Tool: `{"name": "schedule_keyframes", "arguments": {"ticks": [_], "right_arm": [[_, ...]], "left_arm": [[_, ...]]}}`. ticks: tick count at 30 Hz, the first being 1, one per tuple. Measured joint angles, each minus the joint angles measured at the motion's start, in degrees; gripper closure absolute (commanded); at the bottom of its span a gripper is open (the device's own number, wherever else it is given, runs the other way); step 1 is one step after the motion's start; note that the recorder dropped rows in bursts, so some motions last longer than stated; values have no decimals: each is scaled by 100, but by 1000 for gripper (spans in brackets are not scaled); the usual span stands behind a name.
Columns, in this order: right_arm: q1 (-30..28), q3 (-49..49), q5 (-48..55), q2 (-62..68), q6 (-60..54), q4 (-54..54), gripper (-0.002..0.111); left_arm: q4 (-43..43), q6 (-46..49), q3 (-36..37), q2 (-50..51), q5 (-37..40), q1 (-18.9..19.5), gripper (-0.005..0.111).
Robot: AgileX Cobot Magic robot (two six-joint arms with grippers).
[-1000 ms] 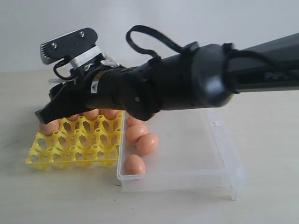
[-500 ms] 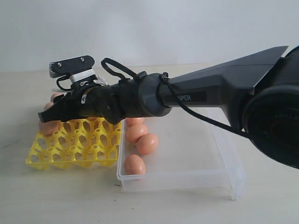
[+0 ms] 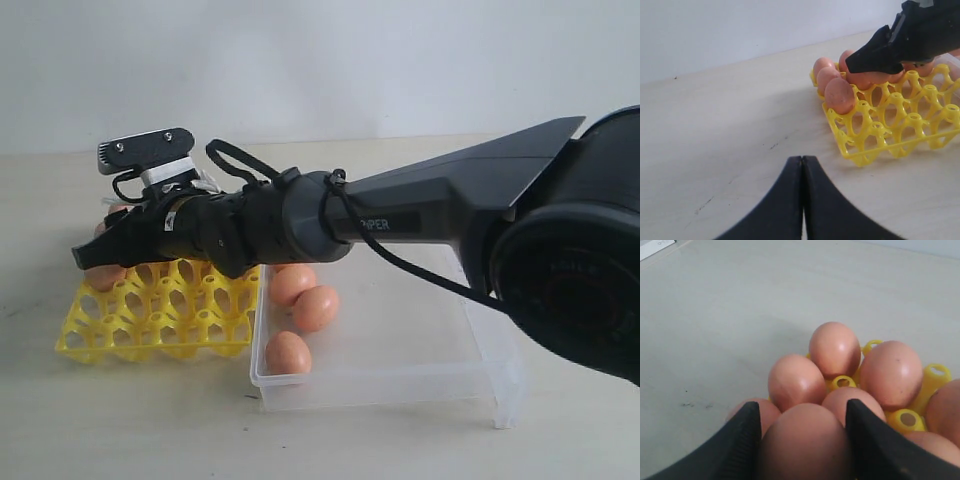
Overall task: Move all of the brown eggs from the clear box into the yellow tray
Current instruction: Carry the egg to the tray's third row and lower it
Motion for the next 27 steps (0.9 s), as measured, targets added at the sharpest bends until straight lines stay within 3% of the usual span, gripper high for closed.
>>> {"name": "schedule_keyframes", "arguments": {"ticks": [17,27], "right_arm": [[0,0,-193,48,98,134,108],[0,0,-376,58,131,145,82]], "left_arm": [[0,0,0,0,0,0,107],[0,0,0,0,0,0,107]]}}
